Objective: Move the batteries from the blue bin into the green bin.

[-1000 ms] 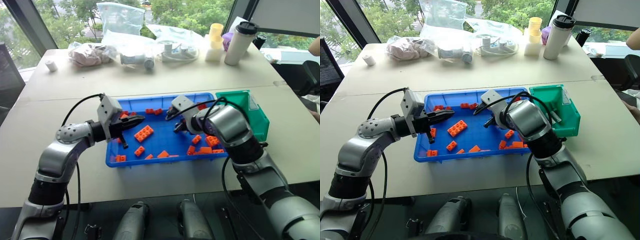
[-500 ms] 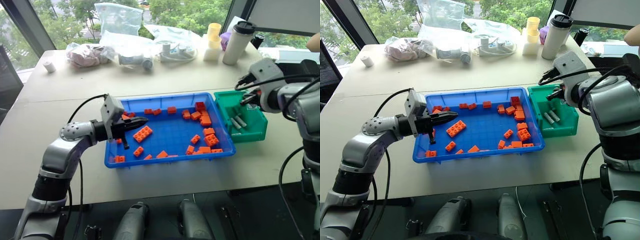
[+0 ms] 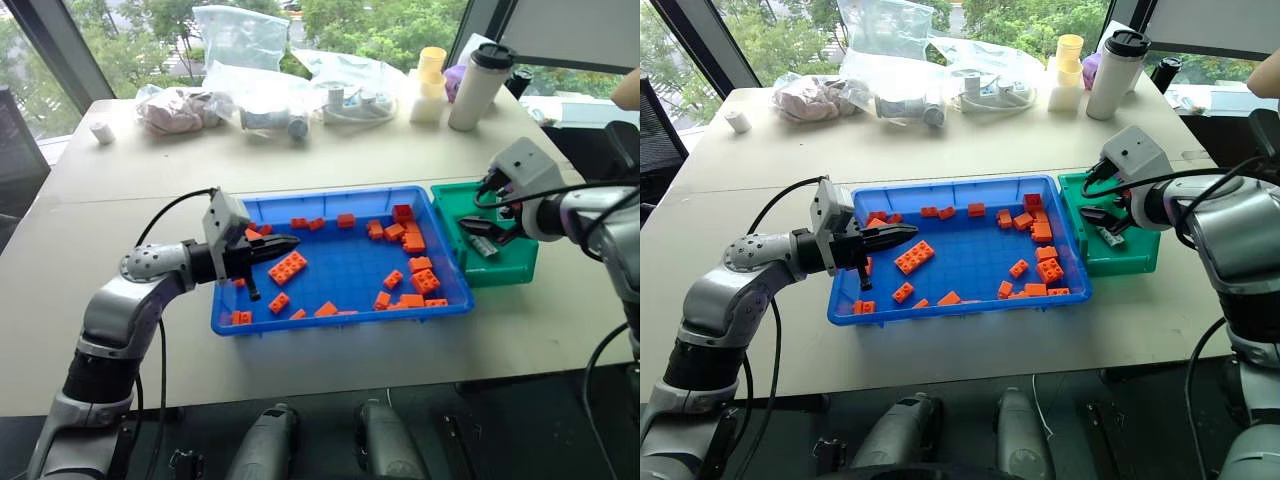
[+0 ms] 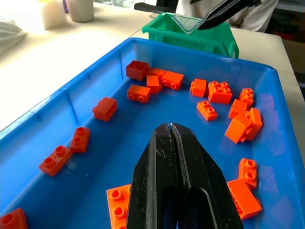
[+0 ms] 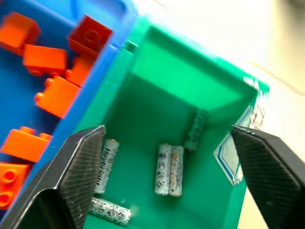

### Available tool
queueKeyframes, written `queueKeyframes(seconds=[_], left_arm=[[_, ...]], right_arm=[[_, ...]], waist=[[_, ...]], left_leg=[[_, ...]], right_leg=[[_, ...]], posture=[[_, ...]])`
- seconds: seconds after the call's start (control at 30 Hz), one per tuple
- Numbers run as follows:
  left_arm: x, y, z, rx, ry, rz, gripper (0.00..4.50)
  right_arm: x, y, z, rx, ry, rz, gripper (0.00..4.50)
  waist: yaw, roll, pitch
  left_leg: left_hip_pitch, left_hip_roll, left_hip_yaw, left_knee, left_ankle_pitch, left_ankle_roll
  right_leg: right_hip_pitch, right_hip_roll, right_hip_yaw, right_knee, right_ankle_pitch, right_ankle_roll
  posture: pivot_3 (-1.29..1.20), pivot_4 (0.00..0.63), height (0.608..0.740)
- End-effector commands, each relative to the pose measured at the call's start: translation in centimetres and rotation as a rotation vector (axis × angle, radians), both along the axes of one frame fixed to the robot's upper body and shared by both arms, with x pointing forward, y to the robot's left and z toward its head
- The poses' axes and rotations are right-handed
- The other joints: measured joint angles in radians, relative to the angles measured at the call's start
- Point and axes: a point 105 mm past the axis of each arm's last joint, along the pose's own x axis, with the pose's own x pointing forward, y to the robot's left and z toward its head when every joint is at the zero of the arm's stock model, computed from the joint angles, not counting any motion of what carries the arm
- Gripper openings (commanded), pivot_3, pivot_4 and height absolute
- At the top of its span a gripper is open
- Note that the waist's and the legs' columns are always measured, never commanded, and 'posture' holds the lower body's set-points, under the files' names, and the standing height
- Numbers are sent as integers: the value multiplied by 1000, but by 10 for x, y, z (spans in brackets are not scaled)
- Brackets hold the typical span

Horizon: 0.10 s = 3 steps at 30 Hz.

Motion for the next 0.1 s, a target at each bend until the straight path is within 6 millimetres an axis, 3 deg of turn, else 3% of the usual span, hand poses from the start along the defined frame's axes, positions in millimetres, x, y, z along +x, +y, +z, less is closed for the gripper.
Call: queueKeyframes(seconds=[0.03, 0.1], left_arm=[[-8, 9, 13, 4, -32, -21, 0], [-9, 12, 14, 6, -28, -25, 0]], right_arm=[[-34, 29, 14, -40, -25, 285, 4470], [-42, 31, 12, -45, -10, 327, 4470]], waist=[[1, 0, 0], [1, 0, 0]], left_leg=[[0, 0, 0, 0, 0, 0], [0, 0, 0, 1, 0, 1]], right_leg=[[0, 0, 0, 0, 0, 0], [2, 0, 0, 0, 0, 0]], posture=[[0, 150, 740], [0, 150, 740]])
